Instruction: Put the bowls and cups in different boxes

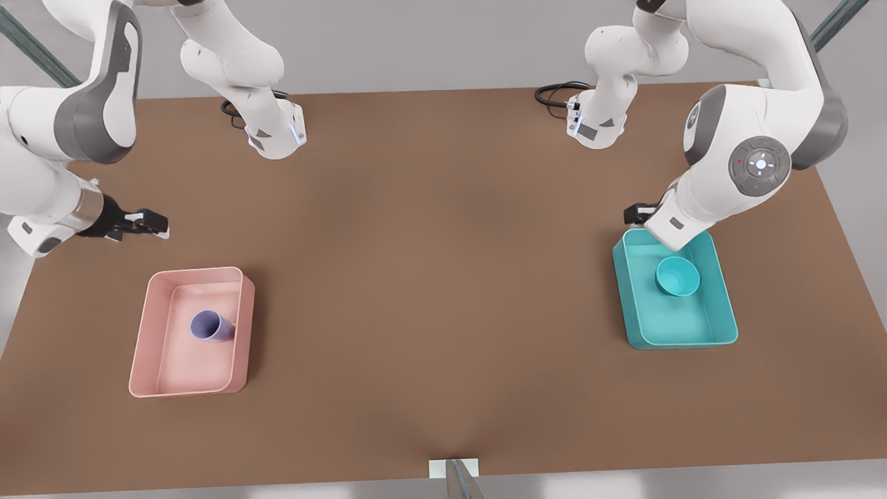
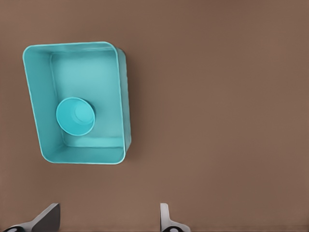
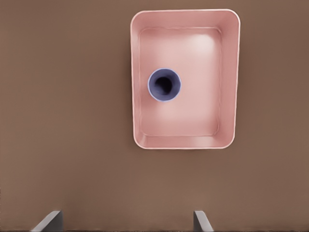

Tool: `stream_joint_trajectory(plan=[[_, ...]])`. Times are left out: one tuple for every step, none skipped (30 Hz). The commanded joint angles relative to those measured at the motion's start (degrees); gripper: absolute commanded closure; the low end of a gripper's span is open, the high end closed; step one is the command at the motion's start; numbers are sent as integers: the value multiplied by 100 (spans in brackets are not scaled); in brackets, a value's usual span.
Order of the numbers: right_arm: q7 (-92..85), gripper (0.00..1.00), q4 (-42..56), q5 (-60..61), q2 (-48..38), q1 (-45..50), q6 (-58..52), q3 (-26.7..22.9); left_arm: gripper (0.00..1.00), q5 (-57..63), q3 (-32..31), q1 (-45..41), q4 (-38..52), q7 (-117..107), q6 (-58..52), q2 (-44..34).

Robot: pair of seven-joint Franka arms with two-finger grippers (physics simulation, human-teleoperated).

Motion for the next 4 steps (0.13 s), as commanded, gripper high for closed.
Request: stream_joint_trajectory(plan=[[505, 0, -46, -2, -62, 29, -327, -98, 0, -7, -1, 19, -3, 395, -82, -7], [505, 0, -37, -2, -62, 65, -327, -143, 0, -7, -1, 19, -3, 395, -73, -7], [505, 0, -37, -2, -53, 65, -327, -143, 0, -7, 8, 28, -3, 395, -73, 2], [505, 0, -37, -2, -53, 65, -336, -143, 0, 2, 8, 36, -3, 395, -73, 2]])
